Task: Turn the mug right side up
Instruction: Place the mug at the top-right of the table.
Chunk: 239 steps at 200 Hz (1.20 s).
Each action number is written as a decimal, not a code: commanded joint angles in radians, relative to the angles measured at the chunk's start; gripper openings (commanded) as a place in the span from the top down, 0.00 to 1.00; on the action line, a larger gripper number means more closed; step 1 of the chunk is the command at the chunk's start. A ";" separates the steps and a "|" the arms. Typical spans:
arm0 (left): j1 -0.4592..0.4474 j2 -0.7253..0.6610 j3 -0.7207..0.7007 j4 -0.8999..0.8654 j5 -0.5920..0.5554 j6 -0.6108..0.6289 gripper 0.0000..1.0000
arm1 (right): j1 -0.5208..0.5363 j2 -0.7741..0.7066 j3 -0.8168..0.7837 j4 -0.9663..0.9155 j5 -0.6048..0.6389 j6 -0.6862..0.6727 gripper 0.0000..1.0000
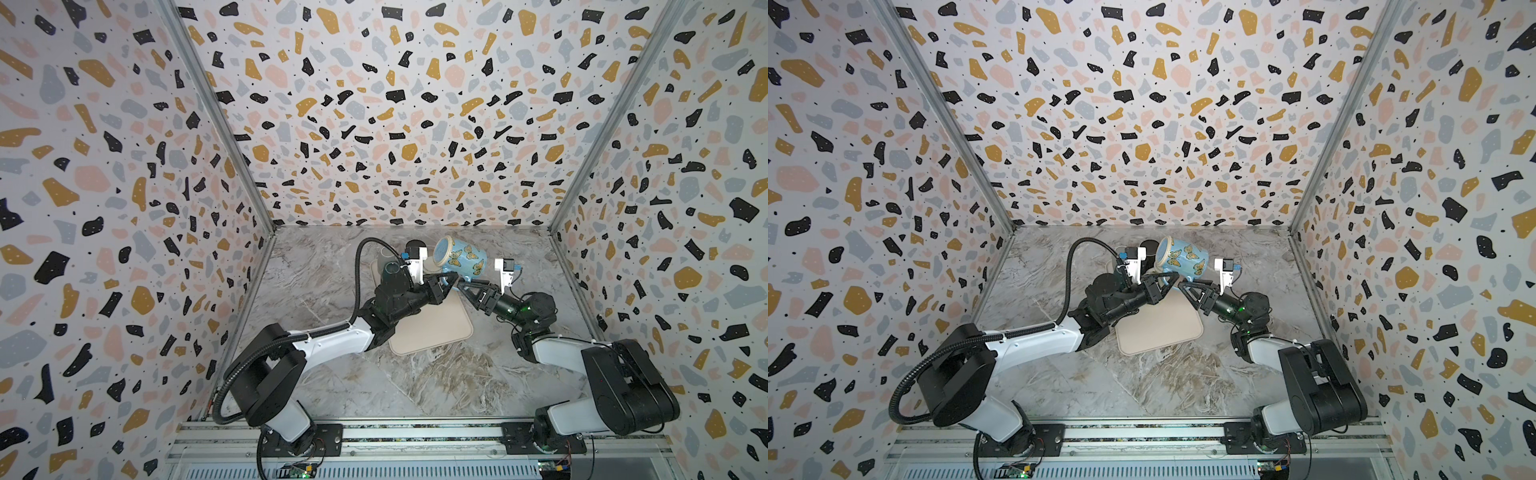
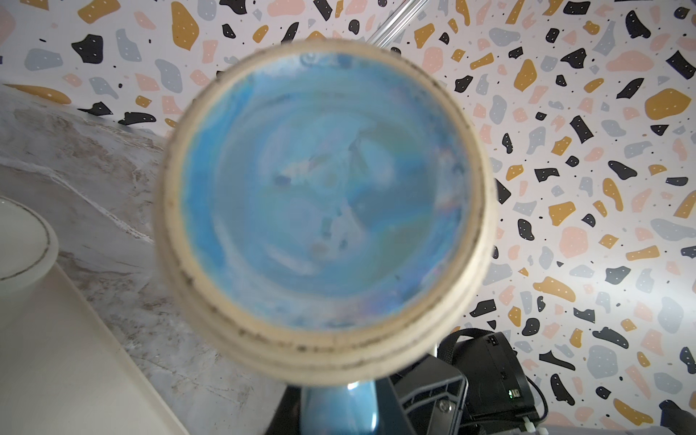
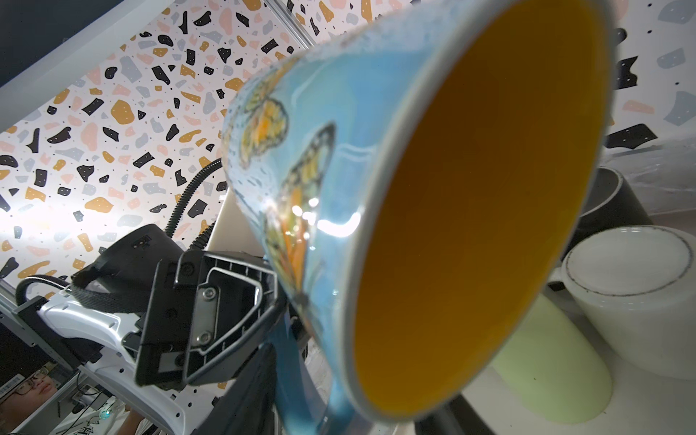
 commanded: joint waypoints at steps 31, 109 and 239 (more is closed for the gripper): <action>-0.033 0.007 0.008 0.185 0.112 -0.014 1.00 | 0.006 -0.006 0.057 0.072 -0.004 0.002 0.44; -0.044 -0.012 -0.041 0.155 0.099 0.059 1.00 | -0.016 0.046 0.055 0.254 -0.018 0.130 0.73; -0.045 -0.002 -0.009 0.036 0.059 0.136 0.50 | -0.021 0.000 0.079 0.058 -0.003 0.030 1.00</action>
